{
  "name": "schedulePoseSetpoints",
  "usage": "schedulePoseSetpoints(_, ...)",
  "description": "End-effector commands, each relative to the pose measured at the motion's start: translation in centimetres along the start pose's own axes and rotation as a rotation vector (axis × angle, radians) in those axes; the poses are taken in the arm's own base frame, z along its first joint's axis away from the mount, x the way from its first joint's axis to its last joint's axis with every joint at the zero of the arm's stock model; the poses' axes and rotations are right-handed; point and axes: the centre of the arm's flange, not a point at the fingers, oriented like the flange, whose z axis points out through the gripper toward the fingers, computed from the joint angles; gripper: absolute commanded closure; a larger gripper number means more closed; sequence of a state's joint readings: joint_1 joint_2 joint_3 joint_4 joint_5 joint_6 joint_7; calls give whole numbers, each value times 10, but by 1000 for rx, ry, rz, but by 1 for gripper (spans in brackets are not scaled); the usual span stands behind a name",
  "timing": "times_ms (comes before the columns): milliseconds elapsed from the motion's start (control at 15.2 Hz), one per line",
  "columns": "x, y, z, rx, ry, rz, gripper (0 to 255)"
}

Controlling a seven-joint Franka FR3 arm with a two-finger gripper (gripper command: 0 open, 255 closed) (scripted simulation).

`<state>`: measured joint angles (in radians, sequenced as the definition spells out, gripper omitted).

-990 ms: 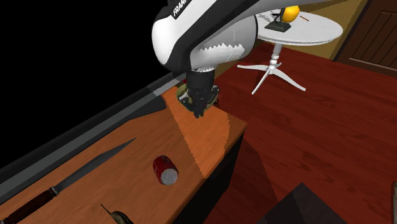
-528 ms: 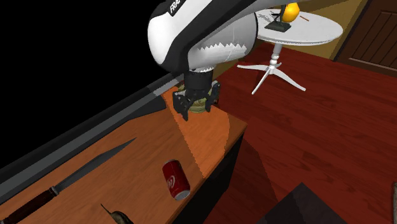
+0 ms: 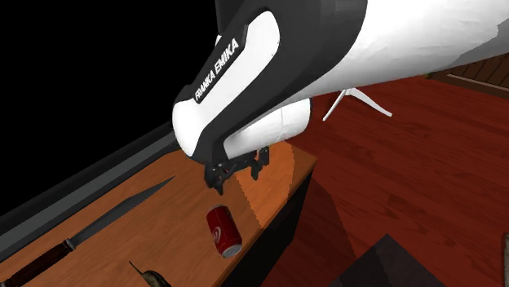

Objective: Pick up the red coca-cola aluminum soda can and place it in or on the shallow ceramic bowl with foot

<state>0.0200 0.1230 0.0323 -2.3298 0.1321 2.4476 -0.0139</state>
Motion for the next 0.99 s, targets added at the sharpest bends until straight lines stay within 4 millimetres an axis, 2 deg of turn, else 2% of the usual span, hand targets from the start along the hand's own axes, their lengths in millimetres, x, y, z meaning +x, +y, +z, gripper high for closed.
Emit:
schedulePoseSetpoints(0, -11, -16, 18, 12, -1, 0, 0)
schedulePoseSetpoints(396, -39, -59, 71, 46, -5, -1, 0)
schedulePoseSetpoints(924, -40, -61, 110, 46, -5, -1, 0)
